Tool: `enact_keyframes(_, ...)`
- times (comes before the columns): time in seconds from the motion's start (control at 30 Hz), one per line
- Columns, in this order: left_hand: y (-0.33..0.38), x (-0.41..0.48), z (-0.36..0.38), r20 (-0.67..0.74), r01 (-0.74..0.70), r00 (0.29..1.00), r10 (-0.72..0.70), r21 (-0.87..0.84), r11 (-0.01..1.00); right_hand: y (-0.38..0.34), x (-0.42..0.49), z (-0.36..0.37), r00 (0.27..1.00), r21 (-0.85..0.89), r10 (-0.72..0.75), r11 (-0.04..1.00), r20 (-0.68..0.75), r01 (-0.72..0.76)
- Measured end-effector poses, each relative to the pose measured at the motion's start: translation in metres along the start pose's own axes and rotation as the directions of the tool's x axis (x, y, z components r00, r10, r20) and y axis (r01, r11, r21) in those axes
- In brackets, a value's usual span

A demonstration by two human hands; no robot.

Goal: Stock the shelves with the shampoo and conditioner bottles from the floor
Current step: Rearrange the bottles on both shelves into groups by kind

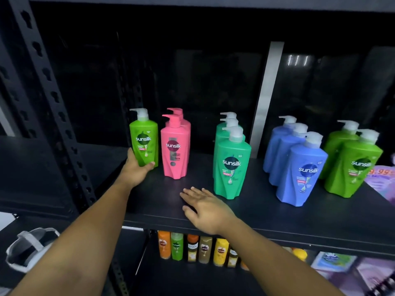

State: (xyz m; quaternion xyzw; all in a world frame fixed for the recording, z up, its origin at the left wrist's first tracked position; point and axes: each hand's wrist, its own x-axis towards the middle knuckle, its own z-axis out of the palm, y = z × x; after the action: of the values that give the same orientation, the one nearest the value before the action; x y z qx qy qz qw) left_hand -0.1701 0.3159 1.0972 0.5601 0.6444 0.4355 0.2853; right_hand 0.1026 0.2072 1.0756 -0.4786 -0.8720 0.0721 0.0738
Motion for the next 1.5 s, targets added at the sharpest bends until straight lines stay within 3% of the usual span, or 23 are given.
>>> enact_keyframes(0.2, -0.007, 0.017, -0.001, -0.086, -0.077, 0.993, 0.075, -0.014, 0.997, 0.0, 0.003, 0.0, 1.0, -0.009, 0.0, 1.0, -0.014, -0.001)
enact_keyframes(0.37, 0.0, 0.028, 0.001, -0.039, -0.101, 0.994, 0.099, -0.077, 0.992, 0.001, 0.002, 0.0, 1.0, -0.004, 0.003, 1.0, -0.015, -0.003)
enact_keyframes(0.53, 0.009, 0.03, 0.005, -0.176, -0.073, 0.982, 0.075, 0.02, 0.997, 0.001, 0.002, -0.002, 1.0, 0.002, 0.009, 1.0, -0.009, -0.008)
enact_keyframes(0.7, 0.006, 0.023, 0.005, -0.206, -0.098, 0.973, 0.105, 0.045, 0.994, 0.003, 0.003, 0.0, 1.0, 0.008, 0.007, 1.0, -0.002, -0.007)
enact_keyframes(0.87, 0.01, -0.003, 0.004, -0.195, -0.155, 0.969, 0.154, 0.011, 0.988, 0.004, 0.003, 0.001, 1.0, 0.004, 0.0, 1.0, -0.005, 0.0)
enact_keyframes(1.03, 0.001, -0.042, 0.0, -0.189, -0.136, 0.975, 0.114, -0.104, 0.985, 0.004, 0.002, 0.001, 1.0, 0.01, 0.0, 1.0, -0.02, 0.0)
enact_keyframes(1.17, -0.001, -0.079, 0.004, -0.187, -0.15, 0.974, 0.129, -0.104, 0.983, 0.003, -0.002, 0.002, 0.995, 0.059, 0.025, 0.998, -0.094, -0.019)
enact_keyframes(1.37, 0.008, -0.126, 0.022, 0.008, -0.257, 0.966, 0.258, -0.094, 0.962, 0.002, -0.012, -0.001, 0.967, 0.302, 0.132, 0.951, -0.219, -0.062)
enact_keyframes(1.5, 0.019, -0.145, 0.037, 0.263, -0.265, 0.92, 0.291, -0.131, 0.955, -0.003, -0.018, -0.006, 0.92, 0.507, 0.228, 0.861, -0.318, -0.038)
